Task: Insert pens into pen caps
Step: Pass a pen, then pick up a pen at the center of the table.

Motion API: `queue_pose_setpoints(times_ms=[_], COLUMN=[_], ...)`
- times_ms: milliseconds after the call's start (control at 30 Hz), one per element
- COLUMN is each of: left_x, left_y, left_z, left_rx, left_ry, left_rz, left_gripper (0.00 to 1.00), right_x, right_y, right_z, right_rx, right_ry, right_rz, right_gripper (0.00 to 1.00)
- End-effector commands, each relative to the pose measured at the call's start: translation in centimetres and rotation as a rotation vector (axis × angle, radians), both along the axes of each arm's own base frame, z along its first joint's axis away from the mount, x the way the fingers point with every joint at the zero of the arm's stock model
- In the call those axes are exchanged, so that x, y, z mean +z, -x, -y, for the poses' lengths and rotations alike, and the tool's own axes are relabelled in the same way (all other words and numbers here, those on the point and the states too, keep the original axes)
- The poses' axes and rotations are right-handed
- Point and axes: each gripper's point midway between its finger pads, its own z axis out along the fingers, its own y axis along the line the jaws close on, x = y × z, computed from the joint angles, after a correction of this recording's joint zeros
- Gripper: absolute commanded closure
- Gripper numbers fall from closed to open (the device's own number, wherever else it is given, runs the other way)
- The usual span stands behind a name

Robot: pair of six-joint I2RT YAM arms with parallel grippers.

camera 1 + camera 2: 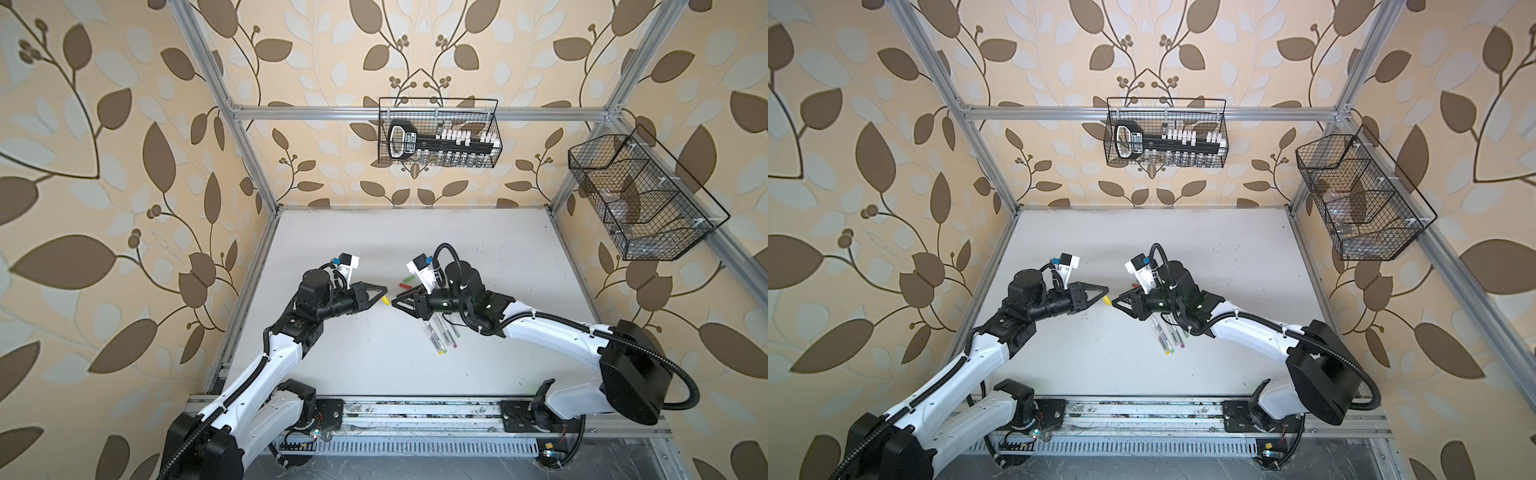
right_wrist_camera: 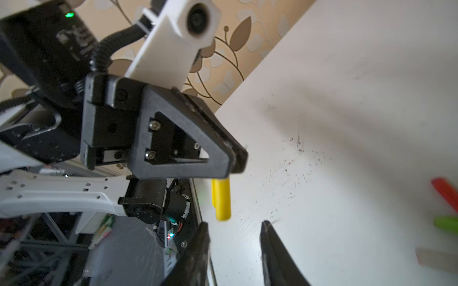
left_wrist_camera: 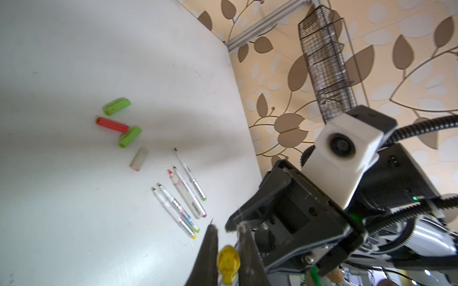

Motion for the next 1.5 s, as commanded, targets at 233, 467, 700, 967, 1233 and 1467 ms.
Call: queue_pose_setpoints(times_ms=[233,467,700,967,1233,1467], left_x=[-0.2,0.2,0.1,-0.1,-0.1,-0.2], left_y=[-1.3,-1.4,-1.2,-1.0,-1.1,-1.2], left_z=[-2.5,-2.4,-2.4,-2.6,-2.5,-2.3], left_rx=[0.117,0.111,0.107,0.118,0.118,0.105], left_ry=[-0.223,-0.216,-0.214,-0.214,-0.214,-0.207], left_rz=[0.029,0.044,0.039,0.039,0.038,0.031], left_gripper=[1.00,1.00,1.00,1.00,1.00,1.00], right_x=[-9.2,-13.8,-15.7,-17.0,-17.8,-18.9], right_y=[-1.8,-0.4,-0.3,-0.8,-1.1,-1.8], right_z=[12.8,17.9,18.1,17.4,16.9,16.4], right_rx=[-0.365,-0.439,-0.433,-0.410,-0.397,-0.380], right_ry=[0.576,0.909,0.998,1.021,1.018,1.018], right_rz=[-0.091,-0.162,-0.169,-0.176,-0.184,-0.203], right_gripper=[0.43,0.46,0.53,0.60,0.61,0.70])
